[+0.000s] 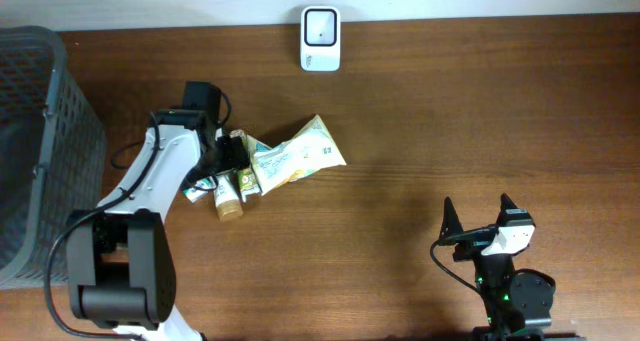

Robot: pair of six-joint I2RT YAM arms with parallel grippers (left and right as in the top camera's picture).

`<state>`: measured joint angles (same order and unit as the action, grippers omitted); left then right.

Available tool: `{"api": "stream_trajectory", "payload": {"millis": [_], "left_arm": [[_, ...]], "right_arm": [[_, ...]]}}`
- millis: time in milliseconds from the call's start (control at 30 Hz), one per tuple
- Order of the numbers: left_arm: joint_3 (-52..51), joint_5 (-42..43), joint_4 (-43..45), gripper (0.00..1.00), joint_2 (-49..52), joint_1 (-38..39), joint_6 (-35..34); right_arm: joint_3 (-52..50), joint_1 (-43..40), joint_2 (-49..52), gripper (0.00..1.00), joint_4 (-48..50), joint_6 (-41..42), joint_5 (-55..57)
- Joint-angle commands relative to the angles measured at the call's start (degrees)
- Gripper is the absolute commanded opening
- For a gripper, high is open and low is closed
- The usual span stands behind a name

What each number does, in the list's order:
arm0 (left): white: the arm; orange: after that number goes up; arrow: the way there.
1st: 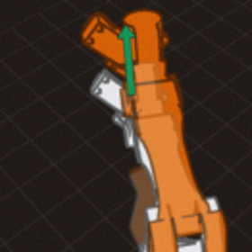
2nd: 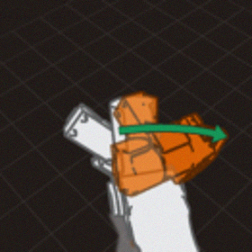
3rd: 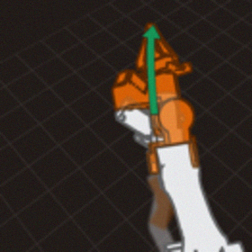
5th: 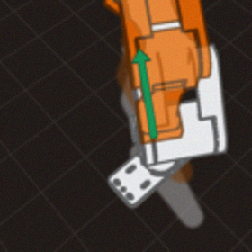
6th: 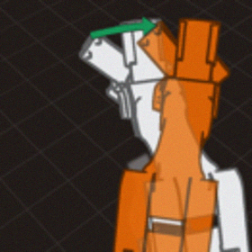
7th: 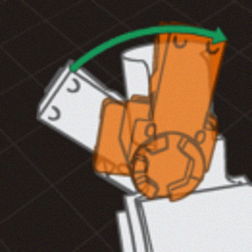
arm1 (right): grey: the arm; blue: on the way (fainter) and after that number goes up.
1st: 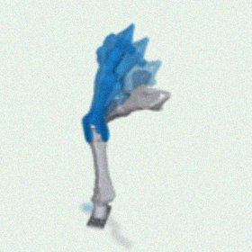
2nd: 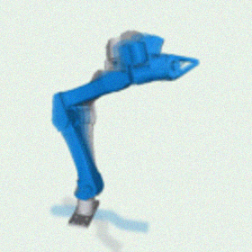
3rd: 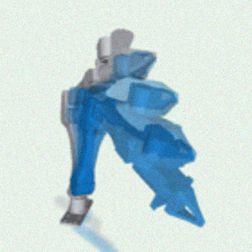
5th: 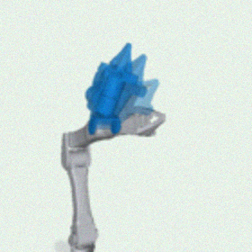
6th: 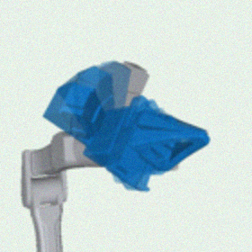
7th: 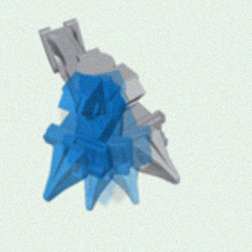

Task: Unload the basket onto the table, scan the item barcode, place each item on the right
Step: 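Place the white conditioner tube on the table beside the items, then move the left arm aside and reach the right gripper to the snack bag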

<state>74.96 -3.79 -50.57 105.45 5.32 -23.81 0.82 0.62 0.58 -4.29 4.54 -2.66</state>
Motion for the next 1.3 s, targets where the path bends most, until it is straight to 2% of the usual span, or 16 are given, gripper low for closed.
{"api": "stream_trajectory", "payload": {"millis": [0,100,133,333,567,600,633,700,800,900,1067,1167,1267], "left_arm": [[6.97,-0.11,-1.22,0.95,-3.80,-0.24,4.33],[12.07,-0.83,-1.55,0.96,-9.42,-0.26,8.33],[13.31,-3.13,-1.31,0.99,-12.02,-0.26,9.18],[13.51,-14.99,1.70,0.99,-18.18,-0.52,9.16],[13.49,-14.97,1.92,0.99,-18.21,-4.83,9.18],[13.49,-13.79,1.81,0.99,-18.21,-5.99,10.10],[13.49,-9.79,1.86,0.99,-18.21,-7.61,13.84],[13.49,2.58,1.86,0.99,-18.21,-11.74,22.34],[13.46,13.94,1.68,0.99,-18.16,-16.31,28.65],[13.46,14.10,0.90,0.99,-18.16,-17.53,28.63],[13.46,14.10,-0.28,0.99,-18.16,-17.49,28.63],[13.46,14.10,-0.28,0.99,-18.16,-17.49,28.63],[13.46,14.10,-0.28,0.99,-18.16,-17.49,28.63]], "right_arm": [[-0.50,0.15,-0.37,0.99,0.00,0.17,-0.33],[-0.50,0.15,-0.39,0.99,0.00,0.17,-0.33],[-0.50,0.15,-0.37,0.99,0.00,0.17,-0.35],[-0.50,0.15,-0.37,0.99,0.00,0.17,-0.35],[-0.50,0.15,-0.37,0.99,0.00,0.15,-0.33],[-0.50,0.15,-0.37,0.99,0.00,0.13,0.52],[-0.50,0.11,-0.37,0.99,-0.04,0.15,3.69],[-0.50,0.11,-0.37,0.99,-0.07,0.17,4.87],[-0.50,0.11,-0.37,0.99,-0.09,0.17,4.85],[-0.50,0.11,-0.39,0.99,0.00,0.44,3.78],[0.42,0.11,0.33,0.99,4.57,0.46,-12.61],[6.49,0.11,5.38,0.99,5.25,3.04,-20.83],[18.80,0.11,17.94,0.99,5.16,3.06,-31.85]]}}
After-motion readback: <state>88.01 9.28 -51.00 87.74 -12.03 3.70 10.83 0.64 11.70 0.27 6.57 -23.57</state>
